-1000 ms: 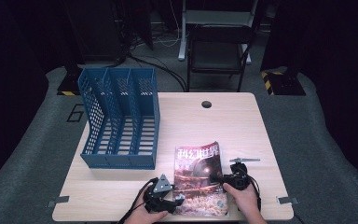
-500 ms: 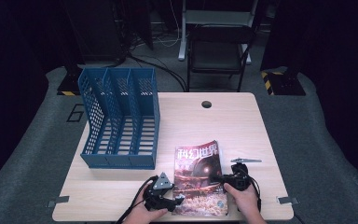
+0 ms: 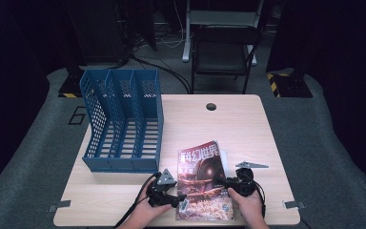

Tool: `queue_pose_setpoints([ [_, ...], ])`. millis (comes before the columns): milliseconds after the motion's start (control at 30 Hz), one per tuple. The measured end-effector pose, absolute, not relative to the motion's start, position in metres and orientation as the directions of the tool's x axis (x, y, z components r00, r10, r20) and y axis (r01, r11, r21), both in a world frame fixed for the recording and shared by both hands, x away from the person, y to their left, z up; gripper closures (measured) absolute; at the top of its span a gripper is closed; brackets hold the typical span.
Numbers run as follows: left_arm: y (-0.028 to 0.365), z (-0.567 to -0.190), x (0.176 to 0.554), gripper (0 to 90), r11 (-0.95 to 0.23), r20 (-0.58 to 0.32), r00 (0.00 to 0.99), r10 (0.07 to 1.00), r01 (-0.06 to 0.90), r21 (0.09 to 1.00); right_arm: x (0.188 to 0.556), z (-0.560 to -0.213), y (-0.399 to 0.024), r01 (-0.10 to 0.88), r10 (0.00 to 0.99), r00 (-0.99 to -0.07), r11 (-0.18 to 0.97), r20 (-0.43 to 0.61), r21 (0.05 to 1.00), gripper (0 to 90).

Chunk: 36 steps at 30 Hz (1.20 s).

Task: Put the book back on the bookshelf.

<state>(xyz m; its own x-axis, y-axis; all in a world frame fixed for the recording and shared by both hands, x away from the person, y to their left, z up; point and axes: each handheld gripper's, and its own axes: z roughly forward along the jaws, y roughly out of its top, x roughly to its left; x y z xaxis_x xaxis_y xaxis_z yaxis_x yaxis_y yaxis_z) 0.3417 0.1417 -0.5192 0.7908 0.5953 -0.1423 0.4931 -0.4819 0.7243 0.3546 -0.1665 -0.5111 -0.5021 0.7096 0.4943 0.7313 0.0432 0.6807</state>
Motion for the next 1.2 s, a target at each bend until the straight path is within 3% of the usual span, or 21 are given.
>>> queue_pose_setpoints([
  [267,0.145,-0.518,0.352,33.0,-0.445,-0.177,0.760,0.626,0.534,0.719,0.349,-0.506,-0.164,0.697,0.716,-0.517,0.035,0.469,0.716,86.5],
  [633,0.140,-0.519,0.357,24.1,-0.411,-0.227,0.749,0.623,0.560,0.719,0.337,-0.494,-0.163,0.641,0.672,-0.565,-0.007,0.479,0.767,86.8],
  [900,0.135,-0.522,0.363,15.7,-0.406,-0.286,0.760,0.583,0.578,0.708,0.330,-0.488,-0.163,0.606,0.648,-0.600,-0.013,0.468,0.795,86.7],
  [1200,0.129,-0.522,0.366,13.4,-0.412,-0.331,0.782,0.528,0.577,0.705,0.322,-0.481,-0.164,0.575,0.636,-0.629,-0.006,0.447,0.818,86.7],
])
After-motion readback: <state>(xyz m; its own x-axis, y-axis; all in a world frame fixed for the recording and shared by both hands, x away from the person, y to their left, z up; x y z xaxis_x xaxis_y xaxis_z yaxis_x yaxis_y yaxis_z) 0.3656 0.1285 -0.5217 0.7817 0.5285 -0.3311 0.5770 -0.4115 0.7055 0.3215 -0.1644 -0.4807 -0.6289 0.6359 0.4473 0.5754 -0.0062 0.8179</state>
